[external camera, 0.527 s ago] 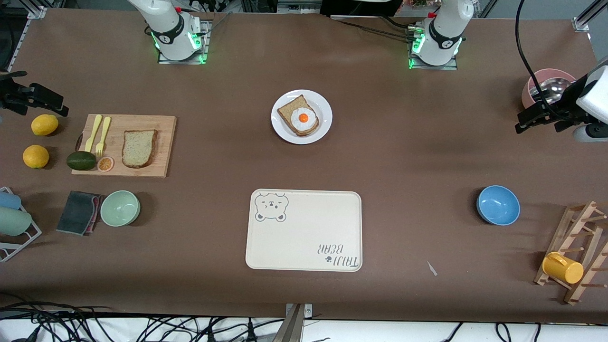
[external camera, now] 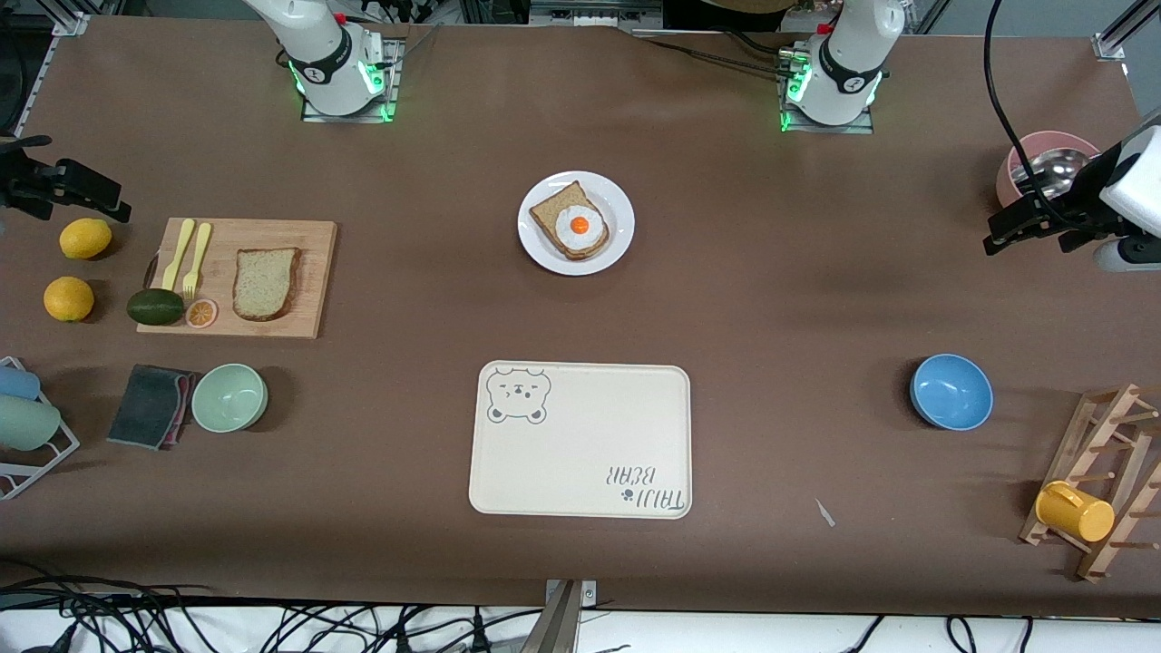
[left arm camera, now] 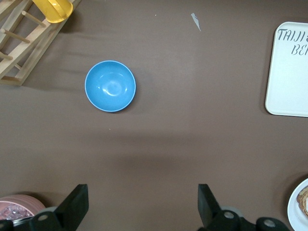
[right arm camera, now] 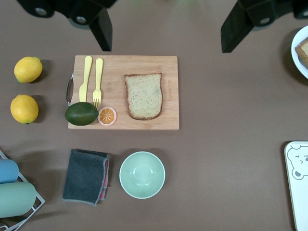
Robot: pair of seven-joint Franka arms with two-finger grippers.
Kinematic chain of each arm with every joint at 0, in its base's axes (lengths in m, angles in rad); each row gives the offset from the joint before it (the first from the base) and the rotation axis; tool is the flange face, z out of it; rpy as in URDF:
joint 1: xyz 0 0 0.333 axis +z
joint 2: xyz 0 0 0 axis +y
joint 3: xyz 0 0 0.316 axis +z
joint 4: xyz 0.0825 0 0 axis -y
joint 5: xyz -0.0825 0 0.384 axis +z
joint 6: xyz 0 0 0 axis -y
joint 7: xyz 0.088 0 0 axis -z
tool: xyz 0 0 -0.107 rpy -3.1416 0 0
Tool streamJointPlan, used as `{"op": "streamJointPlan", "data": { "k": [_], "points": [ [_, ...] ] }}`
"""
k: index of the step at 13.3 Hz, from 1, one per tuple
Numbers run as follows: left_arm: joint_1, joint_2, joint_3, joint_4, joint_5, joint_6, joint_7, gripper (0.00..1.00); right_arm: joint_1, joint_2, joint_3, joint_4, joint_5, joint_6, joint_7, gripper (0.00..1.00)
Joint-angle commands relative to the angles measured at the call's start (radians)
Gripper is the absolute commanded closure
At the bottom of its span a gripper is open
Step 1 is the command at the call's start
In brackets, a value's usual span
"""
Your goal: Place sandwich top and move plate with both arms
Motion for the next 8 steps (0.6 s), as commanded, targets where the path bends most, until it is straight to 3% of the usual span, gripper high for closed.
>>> {"op": "streamJointPlan", "data": {
  "k": [1,8],
  "points": [
    [0.002,0.003,-0.002,0.014,-0.017,-0.011,-0.002,0.00,0.009,0.005,-0.007,0.020,-0.012,-0.019,-0.010,0.00],
    [0.000,0.008,-0.002,0.014,-0.020,-0.011,-0.002,0.00,0.009,0.005,-0.007,0.020,-0.012,-0.019,-0.016,0.00]
  ]
}}
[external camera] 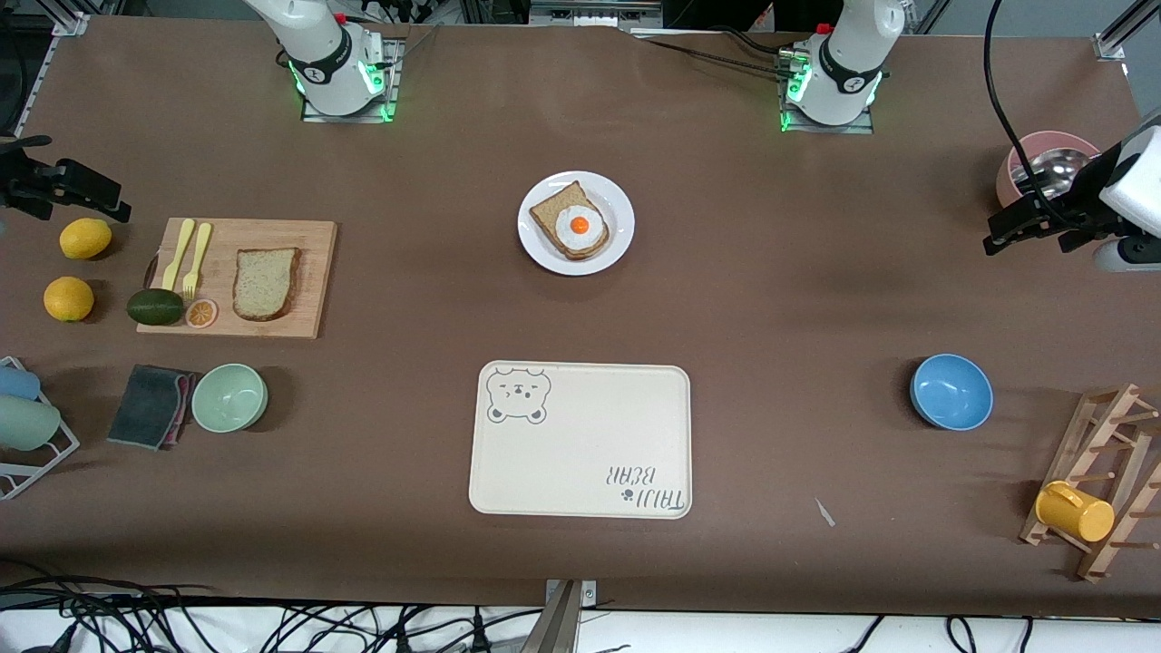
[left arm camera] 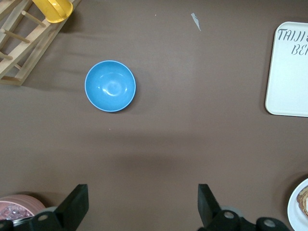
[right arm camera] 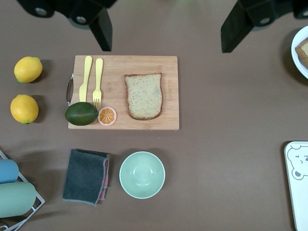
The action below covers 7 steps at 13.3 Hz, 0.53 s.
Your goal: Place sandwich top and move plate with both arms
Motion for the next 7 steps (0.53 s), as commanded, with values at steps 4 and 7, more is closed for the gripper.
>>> {"op": "streamJointPlan", "data": {
  "k": [4,7],
  "points": [
    [0.001,0.005,-0.002,0.014,-0.021,-0.013,-0.002,0.00,0.009,0.005,-0.007,0.020,-0.012,-0.019,-0.001,0.00],
    [0.001,0.005,-0.002,0.014,-0.021,-0.013,-0.002,0.00,0.009,0.007,-0.007,0.020,-0.012,-0.019,-0.018,0.00]
  ]
}}
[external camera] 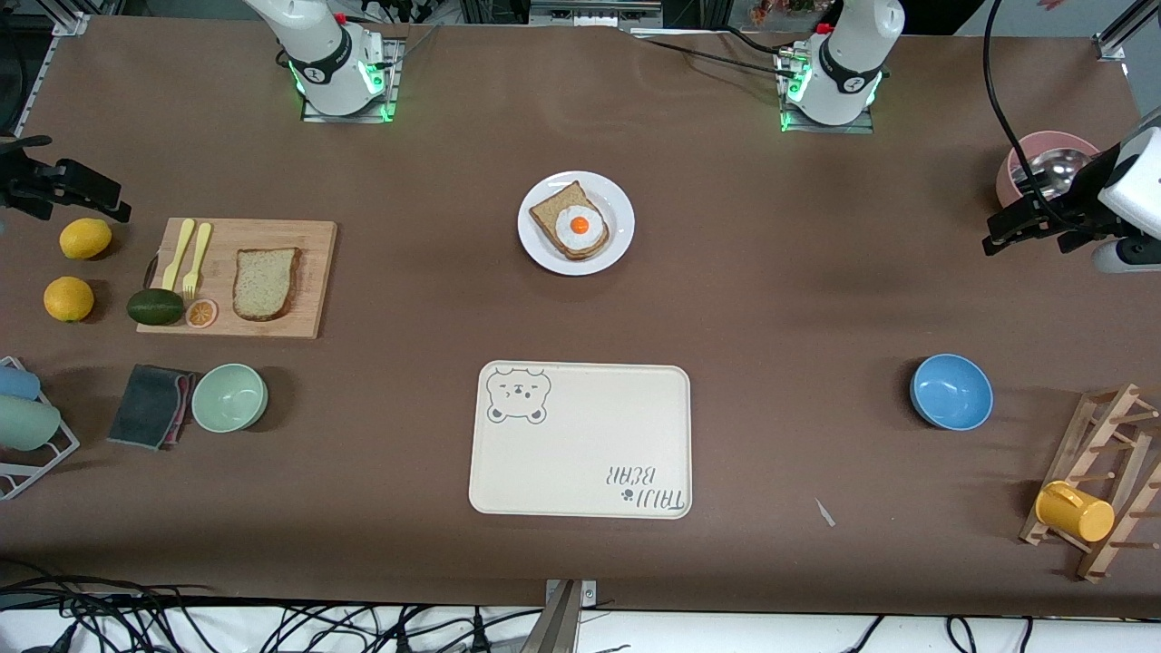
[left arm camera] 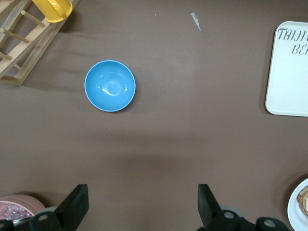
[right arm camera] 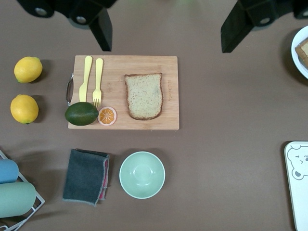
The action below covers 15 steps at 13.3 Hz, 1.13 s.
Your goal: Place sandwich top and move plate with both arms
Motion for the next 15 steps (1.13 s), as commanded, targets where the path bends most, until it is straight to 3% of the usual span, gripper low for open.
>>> {"op": "streamJointPlan", "data": {
  "k": [1,9,15],
  "points": [
    [0.001,0.004,-0.002,0.014,-0.021,-0.013,-0.002,0.00,0.009,0.008,-0.007,0.018,-0.012,-0.019,-0.018,0.00],
    [0.001,0.004,0.000,0.014,-0.020,-0.013,0.001,0.00,0.012,0.019,-0.001,0.018,-0.002,-0.081,-0.015,0.00],
    [0.001,0.004,0.000,0.014,-0.018,-0.013,0.003,0.00,0.068,0.115,0.014,0.011,-0.022,-0.063,-0.001,0.00]
  ]
}}
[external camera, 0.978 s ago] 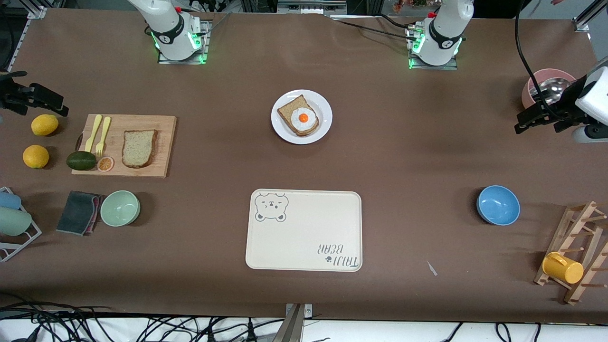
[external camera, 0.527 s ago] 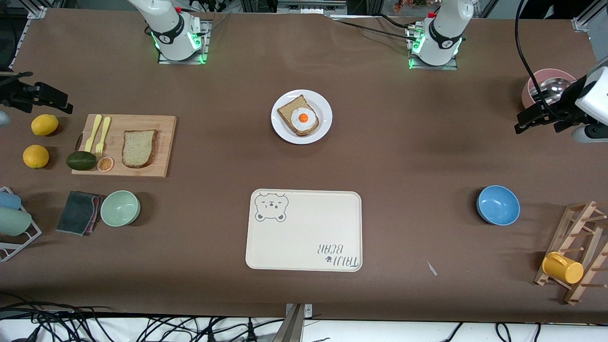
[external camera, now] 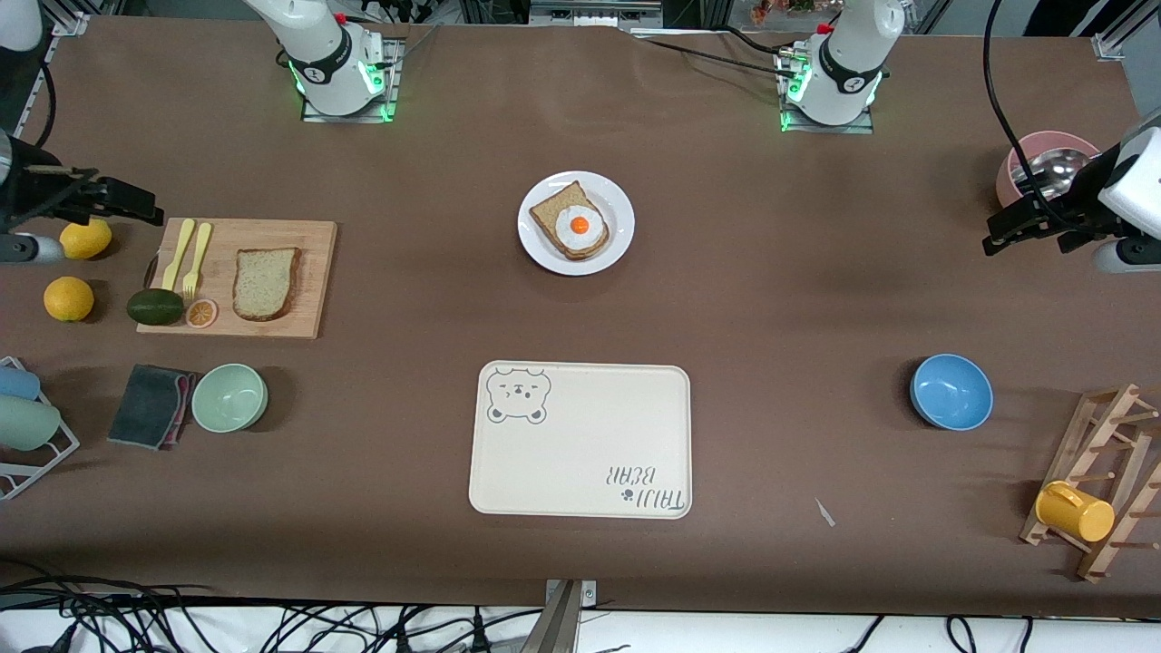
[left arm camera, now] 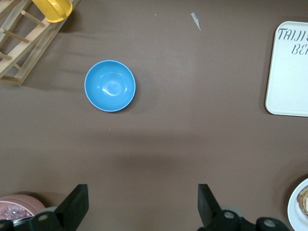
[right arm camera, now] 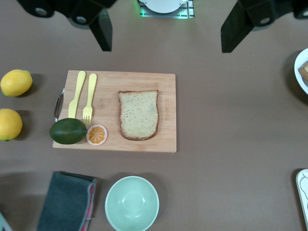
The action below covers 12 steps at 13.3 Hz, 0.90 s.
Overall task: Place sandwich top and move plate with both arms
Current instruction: 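Reach the right gripper down to the bread slice on the cutting board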
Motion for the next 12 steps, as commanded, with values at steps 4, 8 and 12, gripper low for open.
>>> {"op": "streamJointPlan", "data": {
  "k": [4,8,12],
  "points": [
    [-0.003,0.007,0.000,0.014,-0.012,-0.011,-0.003,0.00,0.061,0.122,0.006,-0.048,-0.092,0.131,0.139,0.00],
    [-0.008,0.020,0.000,0.018,-0.006,0.033,-0.009,0.00,0.083,0.124,0.009,-0.221,-0.137,0.335,0.311,0.00],
    [-0.007,0.020,-0.002,0.044,-0.004,0.036,-0.011,0.00,0.118,0.124,0.009,-0.390,-0.155,0.502,0.530,0.14]
  ]
}}
